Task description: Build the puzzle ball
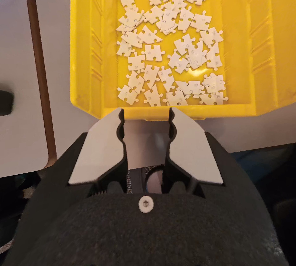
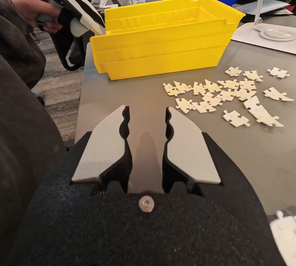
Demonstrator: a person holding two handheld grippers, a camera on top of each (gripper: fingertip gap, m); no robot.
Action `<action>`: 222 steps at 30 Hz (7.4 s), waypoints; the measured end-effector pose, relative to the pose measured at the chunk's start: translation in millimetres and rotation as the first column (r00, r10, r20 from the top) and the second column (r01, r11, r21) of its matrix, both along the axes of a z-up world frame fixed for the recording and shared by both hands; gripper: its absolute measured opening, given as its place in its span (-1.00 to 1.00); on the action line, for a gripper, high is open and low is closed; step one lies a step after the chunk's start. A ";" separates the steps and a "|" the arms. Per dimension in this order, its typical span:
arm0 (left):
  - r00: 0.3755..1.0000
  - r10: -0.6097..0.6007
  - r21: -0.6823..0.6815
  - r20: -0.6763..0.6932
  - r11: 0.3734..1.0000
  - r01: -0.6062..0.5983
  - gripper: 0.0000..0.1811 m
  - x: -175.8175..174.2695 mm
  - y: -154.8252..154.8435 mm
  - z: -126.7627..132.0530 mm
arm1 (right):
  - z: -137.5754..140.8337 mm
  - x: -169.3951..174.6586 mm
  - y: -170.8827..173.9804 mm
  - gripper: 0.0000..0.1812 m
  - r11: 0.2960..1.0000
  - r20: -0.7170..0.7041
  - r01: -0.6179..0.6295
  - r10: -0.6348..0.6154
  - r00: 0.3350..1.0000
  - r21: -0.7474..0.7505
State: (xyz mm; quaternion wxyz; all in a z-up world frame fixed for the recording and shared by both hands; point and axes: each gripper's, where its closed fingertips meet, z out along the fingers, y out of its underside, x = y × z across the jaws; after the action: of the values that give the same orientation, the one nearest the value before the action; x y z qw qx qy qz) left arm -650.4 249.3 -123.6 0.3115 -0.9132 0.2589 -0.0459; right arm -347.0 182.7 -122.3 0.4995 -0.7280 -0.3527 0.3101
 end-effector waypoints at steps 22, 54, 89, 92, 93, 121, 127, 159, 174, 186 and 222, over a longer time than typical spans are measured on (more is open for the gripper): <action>0.859 -0.513 -0.359 0.003 0.801 0.479 -0.51 84.4 7.3 -40.4 | 0.8 -4.8 1.0 -0.53 1.000 -0.010 -0.007 0.008 1.000 0.021; 0.760 -0.646 -0.565 -0.073 0.654 0.502 -0.72 85.2 20.1 -63.8 | -3.8 -5.0 2.3 -0.55 1.000 0.011 -0.023 0.023 1.000 -0.011; 0.644 -0.764 -0.475 -0.041 0.582 0.660 -0.57 110.4 3.2 -63.5 | -8.7 -10.6 1.7 -0.57 0.999 0.056 -0.045 0.045 0.997 -0.016; 0.622 -0.783 -0.482 -0.012 0.550 0.683 -0.80 114.2 2.3 -65.5 | -9.5 -10.5 1.5 -0.57 0.999 0.065 -0.040 0.041 0.997 -0.014; 0.613 -0.790 -0.484 -0.004 0.538 0.690 -0.84 114.6 1.0 -65.8 | -9.7 -10.0 1.6 -0.57 0.999 0.068 -0.037 0.038 0.997 -0.014; 0.835 -0.513 -0.258 0.198 0.795 0.549 -0.98 112.1 69.6 -15.9 | -11.4 -14.6 3.3 -0.58 0.999 0.089 -0.042 0.042 0.995 -0.007; 0.857 -0.401 -0.279 0.324 0.825 0.492 -0.99 150.9 94.4 -23.2 | -10.4 -13.6 3.8 -0.58 0.999 0.085 -0.040 0.040 0.996 -0.002; 0.982 -0.187 -0.092 -0.015 0.978 0.185 -0.49 72.3 112.8 -6.8 | -6.0 -4.8 9.9 -0.58 1.000 0.052 -0.022 0.022 0.998 0.010; 0.992 -0.066 -0.194 -0.112 0.980 0.043 -0.35 64.5 149.7 -55.9 | -0.4 -1.1 5.4 -0.58 0.999 0.003 -0.049 0.049 0.999 0.017; 0.992 -0.125 -0.237 -0.029 0.965 0.114 -0.46 93.0 145.9 -57.5 | 2.3 7.7 8.1 -0.59 0.999 -0.038 -0.042 0.042 0.998 0.001; 0.985 0.004 -0.224 -0.171 0.974 -0.043 -0.71 93.6 217.9 -54.4 | 5.0 11.8 3.8 -0.59 0.999 -0.049 -0.049 0.049 0.998 0.009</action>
State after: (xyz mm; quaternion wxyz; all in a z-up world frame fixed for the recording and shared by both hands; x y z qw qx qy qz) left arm -556.8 467.2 -178.1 0.1827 -0.9463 0.2665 0.0062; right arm -335.2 186.5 -117.3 0.5033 -0.7093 -0.3593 0.3385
